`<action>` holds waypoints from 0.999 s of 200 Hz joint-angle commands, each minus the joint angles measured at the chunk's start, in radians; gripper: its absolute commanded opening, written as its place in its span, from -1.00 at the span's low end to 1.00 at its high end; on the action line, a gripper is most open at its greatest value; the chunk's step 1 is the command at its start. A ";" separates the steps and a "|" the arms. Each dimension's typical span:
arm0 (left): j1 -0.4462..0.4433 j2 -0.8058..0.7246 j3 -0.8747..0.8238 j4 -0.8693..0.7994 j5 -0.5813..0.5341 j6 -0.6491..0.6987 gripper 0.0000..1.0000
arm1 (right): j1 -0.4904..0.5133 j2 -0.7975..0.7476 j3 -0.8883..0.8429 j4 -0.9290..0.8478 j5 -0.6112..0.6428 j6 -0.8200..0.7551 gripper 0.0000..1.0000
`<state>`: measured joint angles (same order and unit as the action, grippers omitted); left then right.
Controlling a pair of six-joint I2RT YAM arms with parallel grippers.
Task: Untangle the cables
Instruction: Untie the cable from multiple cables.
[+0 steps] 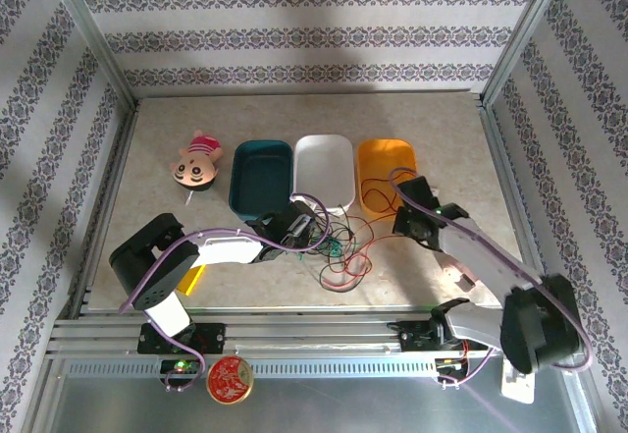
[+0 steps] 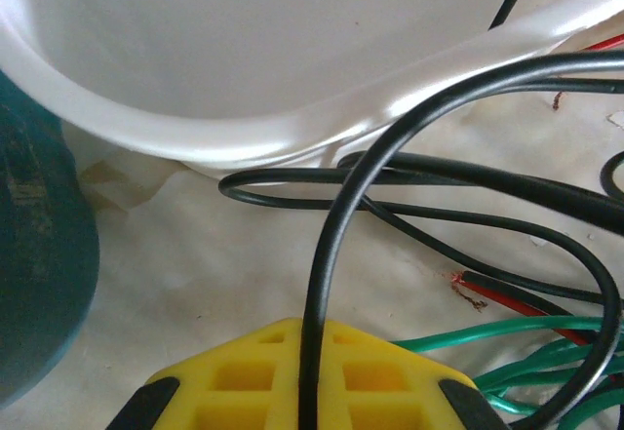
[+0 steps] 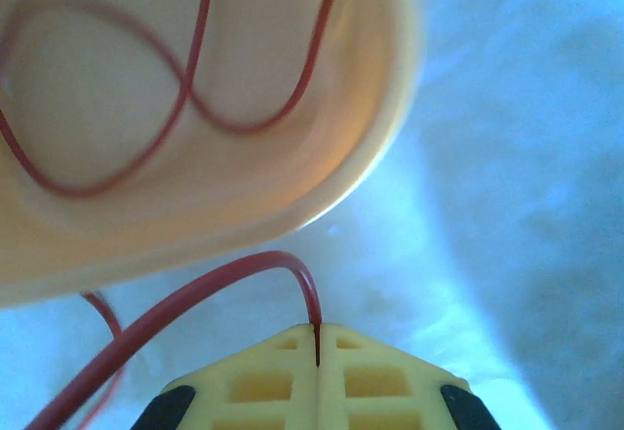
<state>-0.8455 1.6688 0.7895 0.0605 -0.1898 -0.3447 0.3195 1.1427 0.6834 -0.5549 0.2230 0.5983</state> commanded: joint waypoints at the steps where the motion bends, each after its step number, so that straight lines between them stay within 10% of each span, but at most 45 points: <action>1: -0.019 -0.021 -0.006 -0.024 -0.031 0.001 -1.00 | -0.025 -0.119 0.027 -0.035 0.127 0.035 -1.00; 63: -0.020 -0.008 -0.009 -0.019 -0.029 -0.002 -1.00 | -0.086 -0.304 0.209 0.222 0.176 -0.113 -1.00; 200: -0.021 -0.018 -0.016 -0.028 -0.027 -0.010 -1.00 | -0.167 0.042 0.456 0.355 0.071 -0.147 -1.00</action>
<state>-0.8455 1.6688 0.7891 0.0605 -0.1928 -0.3454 0.1528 1.1519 1.1564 -0.2226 0.3180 0.4412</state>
